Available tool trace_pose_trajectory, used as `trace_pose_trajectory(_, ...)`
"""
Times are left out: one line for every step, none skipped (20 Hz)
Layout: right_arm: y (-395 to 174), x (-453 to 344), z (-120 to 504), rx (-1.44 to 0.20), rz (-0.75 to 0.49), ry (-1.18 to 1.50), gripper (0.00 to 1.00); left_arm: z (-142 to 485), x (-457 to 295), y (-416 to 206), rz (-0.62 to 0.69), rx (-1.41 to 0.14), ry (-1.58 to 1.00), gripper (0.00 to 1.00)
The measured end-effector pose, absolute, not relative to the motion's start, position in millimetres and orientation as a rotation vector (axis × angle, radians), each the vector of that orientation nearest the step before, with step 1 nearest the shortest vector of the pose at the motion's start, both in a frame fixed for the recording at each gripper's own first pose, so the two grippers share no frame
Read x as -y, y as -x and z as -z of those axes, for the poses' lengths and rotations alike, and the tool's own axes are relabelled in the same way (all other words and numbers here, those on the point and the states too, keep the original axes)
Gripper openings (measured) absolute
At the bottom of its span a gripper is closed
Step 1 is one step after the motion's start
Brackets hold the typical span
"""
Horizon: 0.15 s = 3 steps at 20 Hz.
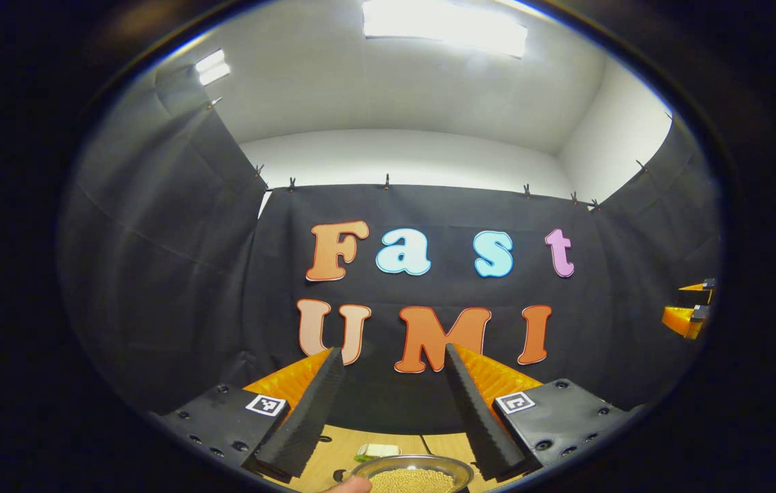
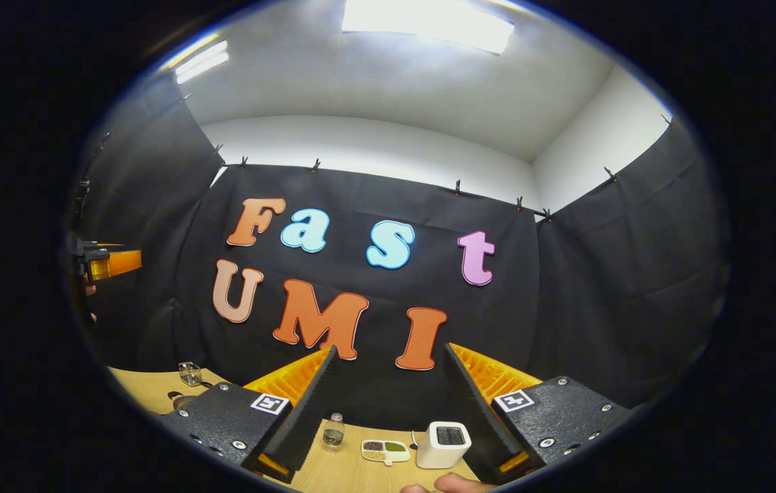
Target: First push the handle of the pot to place it horizontally, then grasp the pot with both hands and set it on the induction cooktop.
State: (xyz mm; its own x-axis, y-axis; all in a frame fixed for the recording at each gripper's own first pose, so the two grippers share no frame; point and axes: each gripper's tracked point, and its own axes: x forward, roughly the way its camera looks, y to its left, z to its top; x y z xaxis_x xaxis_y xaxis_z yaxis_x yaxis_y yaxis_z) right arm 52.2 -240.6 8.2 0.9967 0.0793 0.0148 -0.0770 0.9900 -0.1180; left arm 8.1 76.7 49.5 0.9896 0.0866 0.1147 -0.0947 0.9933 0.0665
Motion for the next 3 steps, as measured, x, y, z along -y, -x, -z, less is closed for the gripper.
trace_pose_trajectory(-52.5, 240.4, -8.7, 0.021, -0.083, 0.116, 0.94, -48.4, -78.7, -8.0, -0.095, 0.112, -0.067, 0.99)
trace_pose_trajectory(-52.3, 237.6, -7.7, 0.023, -0.087, 0.116, 0.94, -47.7, -80.7, -9.6, -0.095, 0.109, -0.066, 0.95)
trace_pose_trajectory(-54.1, 237.4, -5.8, 0.023, -0.089, 0.116, 0.94, -45.9, -83.7, -10.4, -0.101, 0.109, -0.063, 0.96)
